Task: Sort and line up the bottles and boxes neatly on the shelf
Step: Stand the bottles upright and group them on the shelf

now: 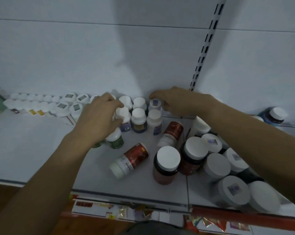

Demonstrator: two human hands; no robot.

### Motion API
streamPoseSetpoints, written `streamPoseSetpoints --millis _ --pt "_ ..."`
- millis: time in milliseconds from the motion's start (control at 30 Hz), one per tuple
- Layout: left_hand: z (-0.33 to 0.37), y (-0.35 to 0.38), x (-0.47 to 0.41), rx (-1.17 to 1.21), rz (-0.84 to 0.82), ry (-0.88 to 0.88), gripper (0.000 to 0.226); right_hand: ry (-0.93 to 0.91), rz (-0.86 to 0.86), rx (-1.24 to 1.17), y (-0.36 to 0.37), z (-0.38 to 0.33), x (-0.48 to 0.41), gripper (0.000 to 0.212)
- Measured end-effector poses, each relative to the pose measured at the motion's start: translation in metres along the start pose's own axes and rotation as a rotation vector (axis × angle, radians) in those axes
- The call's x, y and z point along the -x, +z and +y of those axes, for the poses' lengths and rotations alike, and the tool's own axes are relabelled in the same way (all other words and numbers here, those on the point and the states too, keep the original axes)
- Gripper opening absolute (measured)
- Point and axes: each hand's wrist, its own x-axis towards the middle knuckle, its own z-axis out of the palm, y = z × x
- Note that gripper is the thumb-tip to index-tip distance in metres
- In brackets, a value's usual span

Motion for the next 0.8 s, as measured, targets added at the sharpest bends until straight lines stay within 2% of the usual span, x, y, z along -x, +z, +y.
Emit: streamPoseSetpoints --millis 167,433,600,800 --pt "-0.013 -0.003 0.021 0.133 0.081 -0.048 0.033 -0.039 0.074 0.022 0.012 0.005 -0.018 0.042" --pt "-0.01 -0.001 0.041 0.239 0.033 -0.027 0.029 0.028 0.205 0.073 0.005 0.019 0.0 0.04" --pt "-0.003 0.001 0.041 0.218 -0.034 -0.045 0.039 0.062 0.202 0.104 0.009 0.015 0.003 0.041" --pt "-0.006 -0.004 0.038 0.27 -0.046 -0.031 0.045 0.036 0.187 0.007 0.019 0.0 -0.003 0.04"
